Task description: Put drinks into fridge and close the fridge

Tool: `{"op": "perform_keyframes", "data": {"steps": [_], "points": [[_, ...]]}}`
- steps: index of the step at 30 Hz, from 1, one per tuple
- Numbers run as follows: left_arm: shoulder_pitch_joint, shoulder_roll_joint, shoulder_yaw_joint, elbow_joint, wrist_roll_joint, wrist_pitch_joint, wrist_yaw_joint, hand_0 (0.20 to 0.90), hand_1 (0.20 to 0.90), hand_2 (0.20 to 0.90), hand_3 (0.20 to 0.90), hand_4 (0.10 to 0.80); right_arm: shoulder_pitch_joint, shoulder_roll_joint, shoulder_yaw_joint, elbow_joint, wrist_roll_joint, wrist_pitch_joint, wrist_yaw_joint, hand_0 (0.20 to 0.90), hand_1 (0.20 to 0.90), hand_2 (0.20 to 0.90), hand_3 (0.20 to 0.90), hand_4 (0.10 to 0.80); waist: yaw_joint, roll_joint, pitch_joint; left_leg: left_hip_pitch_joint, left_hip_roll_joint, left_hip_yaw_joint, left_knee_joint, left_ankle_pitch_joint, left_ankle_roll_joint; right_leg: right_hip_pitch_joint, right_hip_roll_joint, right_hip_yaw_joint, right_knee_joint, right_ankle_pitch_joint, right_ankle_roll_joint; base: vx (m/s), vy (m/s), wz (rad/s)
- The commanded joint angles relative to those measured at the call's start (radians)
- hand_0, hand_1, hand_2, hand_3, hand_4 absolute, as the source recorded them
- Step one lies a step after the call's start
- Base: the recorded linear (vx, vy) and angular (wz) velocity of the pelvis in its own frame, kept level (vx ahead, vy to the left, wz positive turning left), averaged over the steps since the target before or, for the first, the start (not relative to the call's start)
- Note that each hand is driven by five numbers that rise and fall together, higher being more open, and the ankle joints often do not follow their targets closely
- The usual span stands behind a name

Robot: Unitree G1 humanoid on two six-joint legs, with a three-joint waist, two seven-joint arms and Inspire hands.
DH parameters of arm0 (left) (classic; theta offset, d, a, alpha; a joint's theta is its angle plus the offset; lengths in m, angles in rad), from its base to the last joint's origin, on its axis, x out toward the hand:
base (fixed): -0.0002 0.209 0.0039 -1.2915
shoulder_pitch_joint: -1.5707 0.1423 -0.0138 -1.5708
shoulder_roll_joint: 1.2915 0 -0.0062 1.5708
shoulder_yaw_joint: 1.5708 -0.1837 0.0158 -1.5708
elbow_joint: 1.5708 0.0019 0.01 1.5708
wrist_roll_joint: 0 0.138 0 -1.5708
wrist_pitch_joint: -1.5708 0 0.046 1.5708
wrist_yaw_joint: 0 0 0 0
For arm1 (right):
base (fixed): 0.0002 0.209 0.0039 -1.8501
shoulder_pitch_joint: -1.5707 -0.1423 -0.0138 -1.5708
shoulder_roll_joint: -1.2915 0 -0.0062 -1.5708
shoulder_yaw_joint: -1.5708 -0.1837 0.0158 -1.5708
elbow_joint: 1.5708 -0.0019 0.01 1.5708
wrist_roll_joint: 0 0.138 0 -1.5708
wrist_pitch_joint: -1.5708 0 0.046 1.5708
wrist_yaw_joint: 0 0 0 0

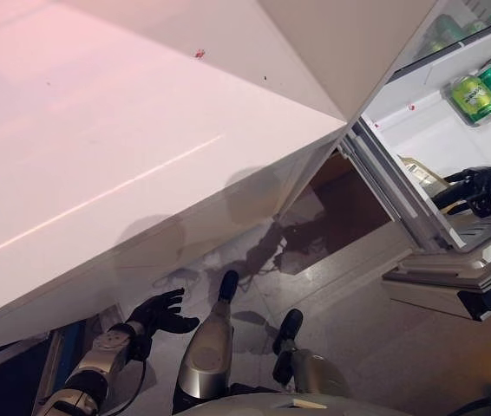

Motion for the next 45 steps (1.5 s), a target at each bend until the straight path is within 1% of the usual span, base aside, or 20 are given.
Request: {"op": "perform_keyframes", "data": {"steps": [1,5,10,13,14,15,18,19,20,22,23,26,27,28,29,31,35,40,44,45], "points": [[0.062,0.020,0.013,-0.035,0.043,-0.004,-0.019,0.900,0.900,0.900,0.900,0.800,-0.081,-0.161,0.116,-0.053,-0.013,-0.039,-0.020,0.900,0.900,0.900,0.900,0.800,-0.029,-0.014,-0.051,-0.013,-0.062,0.088,0.117,-0.165,0.071,-0.108,0.040,0.041,0.184,-0.076,-0.043,0.000,0.000,0.00],[0.067,0.019,0.017,-0.035,0.060,0.005,-0.017,0.900,0.900,0.900,0.900,0.800,-0.101,-0.180,0.149,-0.100,-0.062,-0.105,-0.001,0.900,0.900,0.900,0.900,0.800,-0.041,-0.026,-0.075,0.003,-0.061,0.099,0.107,-0.166,0.072,-0.096,0.042,0.050,0.168,-0.066,-0.036,-0.016,0.016,-0.09],[0.076,0.013,0.031,-0.008,0.099,0.020,0.000,0.900,0.900,0.900,0.900,0.800,-0.114,-0.216,0.154,-0.253,0.038,-0.139,-0.043,0.900,0.900,0.900,0.900,0.800,-0.069,-0.051,-0.119,0.039,-0.060,0.119,0.089,-0.174,0.073,-0.076,0.047,0.070,0.150,-0.059,-0.025,-0.011,0.023,-0.15],[0.080,0.010,0.044,0.016,0.128,0.035,0.010,0.900,0.900,0.900,0.900,0.800,-0.090,-0.246,0.112,-0.366,0.144,-0.187,-0.091,0.900,0.900,0.900,0.900,0.800,-0.092,-0.067,-0.152,0.062,-0.059,0.131,0.081,-0.181,0.074,-0.064,0.050,0.086,0.147,-0.060,-0.020,-0.008,0.011,-0.23],[0.085,0.006,0.051,0.030,0.139,0.034,0.011,0.900,0.900,0.900,0.900,0.800,-0.064,-0.259,0.077,-0.422,0.221,-0.222,-0.107,0.900,0.900,0.900,0.900,0.800,-0.105,-0.073,-0.171,0.070,-0.060,0.137,0.080,-0.186,0.076,-0.060,0.051,0.094,0.145,-0.060,-0.017,0.000,0.028,-0.31],[0.087,0.001,0.056,0.042,0.143,0.030,0.010,0.900,0.900,0.900,0.900,0.800,-0.037,-0.269,0.039,-0.463,0.284,-0.224,-0.113,0.900,0.900,0.900,0.900,0.800,-0.115,-0.075,-0.185,0.076,-0.060,0.142,0.078,-0.189,0.076,-0.057,0.051,0.100,0.143,-0.060,-0.015,0.008,0.049,-0.31],[0.101,-0.022,0.073,0.072,0.161,0.030,-0.002,0.900,0.900,0.900,0.900,0.800,0.127,-0.279,-0.165,-0.560,0.487,-0.327,-0.198,0.900,0.900,0.900,0.900,0.800,-0.154,-0.074,-0.244,0.106,-0.058,0.167,0.065,-0.202,0.075,-0.040,0.056,0.121,0.128,-0.062,-0.007,0.026,0.045,-0.28],[0.104,-0.027,0.075,0.080,0.168,0.030,-0.004,0.900,0.900,0.900,0.900,0.800,0.164,-0.274,-0.209,-0.572,0.502,-0.363,-0.230,0.900,0.900,0.900,0.900,0.800,-0.161,-0.073,-0.254,0.111,-0.057,0.171,0.063,-0.205,0.075,-0.038,0.056,0.124,0.125,-0.062,-0.005,0.037,0.026,-0.26],[0.105,-0.038,0.074,0.099,0.183,0.024,-0.006,0.900,0.900,0.900,0.900,0.800,0.237,-0.260,-0.290,-0.589,0.490,-0.433,-0.293,0.900,0.900,0.900,0.900,0.800,-0.172,-0.072,-0.272,0.122,-0.057,0.180,0.058,-0.211,0.074,-0.032,0.057,0.130,0.121,-0.062,-0.001,0.042,0.021,-0.21],[0.107,-0.048,0.066,0.116,0.190,0.019,-0.006,0.900,0.900,0.900,0.900,0.800,0.306,-0.239,-0.363,-0.614,0.524,-0.466,-0.352,0.900,0.900,0.900,0.900,0.800,-0.180,-0.069,-0.289,0.132,-0.056,0.186,0.053,-0.214,0.075,-0.028,0.059,0.137,0.117,-0.061,0.003,0.037,0.015,-0.20],[0.116,-0.060,0.062,0.128,0.196,0.014,-0.004,0.900,0.900,0.900,0.900,0.800,0.378,-0.200,-0.443,-0.644,0.614,-0.491,-0.413,0.900,0.900,0.900,0.900,0.800,-0.190,-0.063,-0.301,0.143,-0.055,0.195,0.051,-0.220,0.077,-0.021,0.059,0.146,0.115,-0.064,0.005,0.037,0.011,-0.20],[0.121,-0.080,0.052,0.146,0.214,0.015,0.001,0.900,0.900,0.900,0.900,0.800,0.497,-0.078,-0.572,-0.646,0.701,-0.558,-0.523,0.900,0.900,0.900,0.900,0.800,-0.199,-0.049,-0.311,0.160,-0.057,0.206,0.062,-0.240,0.080,-0.008,0.052,0.151,0.118,-0.072,0.009,0.039,0.011,-0.25],[0.123,-0.087,0.042,0.154,0.219,0.015,0.007,0.900,0.900,0.900,0.900,0.800,0.520,-0.029,-0.595,-0.638,0.713,-0.586,-0.580,0.900,0.900,0.900,0.900,0.800,-0.199,-0.042,-0.312,0.163,-0.058,0.210,0.076,-0.250,0.083,-0.005,0.046,0.149,0.131,-0.080,0.009,0.027,0.008,-0.18],[0.123,-0.087,0.040,0.156,0.221,0.015,0.008,0.900,0.900,0.900,0.900,0.800,0.525,-0.022,-0.599,-0.638,0.721,-0.589,-0.595,0.900,0.900,0.900,0.900,0.800,-0.198,-0.042,-0.312,0.164,-0.059,0.211,0.080,-0.252,0.084,-0.005,0.045,0.149,0.135,-0.082,0.009,0.036,0.004,-0.27],[0.121,-0.093,0.027,0.166,0.215,0.015,0.009,0.900,0.900,0.900,0.900,0.800,0.534,0.033,-0.606,-0.619,0.733,-0.623,-0.647,0.900,0.900,0.900,0.900,0.800,-0.197,-0.033,-0.306,0.161,-0.062,0.210,0.121,-0.271,0.092,-0.006,0.038,0.155,0.166,-0.099,0.003,0.034,-0.005,-0.31],[0.115,-0.101,0.008,0.177,0.201,0.011,0.018,0.900,0.900,0.900,0.900,0.800,0.536,0.083,-0.610,-0.592,0.787,-0.646,-0.713,0.900,0.900,0.900,0.900,0.800,-0.192,-0.025,-0.286,0.135,-0.066,0.205,0.221,-0.310,0.104,-0.015,0.019,0.154,0.227,-0.123,-0.010,0.025,-0.011,-0.23],[0.089,-0.114,-0.014,0.178,0.178,0.024,0.038,0.900,0.900,0.900,0.900,0.800,0.511,0.121,-0.618,-0.525,0.902,-0.708,-0.754,0.900,0.900,0.900,0.900,0.800,-0.174,-0.014,-0.232,0.068,-0.073,0.182,0.370,-0.373,0.120,-0.052,-0.006,0.134,0.338,-0.159,-0.034,-0.022,-0.007,-0.04],[0.098,-0.127,-0.028,0.148,0.157,0.030,0.065,0.900,0.900,0.900,0.900,0.800,0.442,0.160,-0.585,-0.495,0.980,-0.736,-0.724,0.900,0.900,0.900,0.900,0.800,-0.146,0.013,-0.170,-0.001,-0.090,0.157,0.464,-0.397,0.135,-0.110,-0.021,0.121,0.445,-0.187,-0.057,-0.063,0.026,0.11],[0.108,-0.127,-0.028,0.125,0.124,0.025,0.098,0.900,0.900,0.900,0.900,0.800,0.393,0.180,-0.552,-0.503,1.069,-0.740,-0.650,0.900,0.900,0.900,0.900,0.800,-0.128,0.030,-0.122,-0.084,-0.104,0.150,0.560,-0.421,0.147,-0.191,-0.038,0.114,0.573,-0.229,-0.076,-0.114,0.048,0.07],[0.108,-0.124,-0.023,0.122,0.118,0.015,0.104,0.900,0.900,0.900,0.900,0.800,0.375,0.189,-0.542,-0.510,1.112,-0.744,-0.614,0.900,0.900,0.900,0.900,0.800,-0.121,0.036,-0.100,-0.118,-0.110,0.147,0.595,-0.425,0.153,-0.229,-0.048,0.107,0.633,-0.244,-0.086,-0.134,0.050,0.07]]}}
